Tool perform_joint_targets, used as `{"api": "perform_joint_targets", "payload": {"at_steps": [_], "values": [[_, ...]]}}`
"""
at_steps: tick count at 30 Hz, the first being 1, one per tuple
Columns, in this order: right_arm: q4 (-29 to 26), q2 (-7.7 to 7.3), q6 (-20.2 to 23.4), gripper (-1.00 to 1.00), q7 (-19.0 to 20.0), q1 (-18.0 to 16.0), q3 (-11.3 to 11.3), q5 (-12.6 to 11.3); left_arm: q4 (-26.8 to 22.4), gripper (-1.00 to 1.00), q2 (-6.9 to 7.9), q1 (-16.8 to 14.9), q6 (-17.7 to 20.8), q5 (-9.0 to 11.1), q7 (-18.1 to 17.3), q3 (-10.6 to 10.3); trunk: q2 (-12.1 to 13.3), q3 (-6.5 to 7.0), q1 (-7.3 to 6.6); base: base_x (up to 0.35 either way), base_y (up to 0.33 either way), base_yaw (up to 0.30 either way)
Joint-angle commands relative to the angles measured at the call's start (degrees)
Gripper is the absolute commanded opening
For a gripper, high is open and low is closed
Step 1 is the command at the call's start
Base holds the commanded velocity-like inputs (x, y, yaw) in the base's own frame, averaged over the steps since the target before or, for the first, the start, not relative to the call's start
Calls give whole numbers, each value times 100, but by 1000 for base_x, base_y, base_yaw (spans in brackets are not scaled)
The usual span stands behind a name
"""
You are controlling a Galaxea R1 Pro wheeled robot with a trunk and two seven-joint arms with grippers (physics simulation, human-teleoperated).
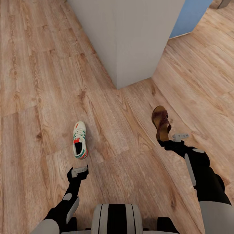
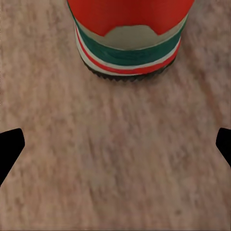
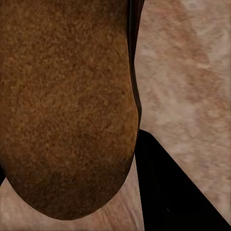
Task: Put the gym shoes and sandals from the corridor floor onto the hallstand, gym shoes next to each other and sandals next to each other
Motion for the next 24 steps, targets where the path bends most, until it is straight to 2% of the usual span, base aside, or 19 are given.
{"api": "perform_joint_targets", "payload": {"at_steps": [1, 9, 24], "values": [[-9, -1, 33, -100, 24, -2, -9, 15, 3, 100, 2, -2, -40, 58, 12, -25, -1, -4, -1, 0, 0, 0], [-14, 0, 33, -100, 24, -4, -9, 15, 9, 100, 65, -2, -129, 58, 12, -25, -1, -6, -1, 1, 0, 0], [-14, 0, 33, -100, 24, -3, -14, 18, 11, 100, 73, -2, -125, 58, 12, -25, -1, -6, -1, 61, 7, 0]]}}
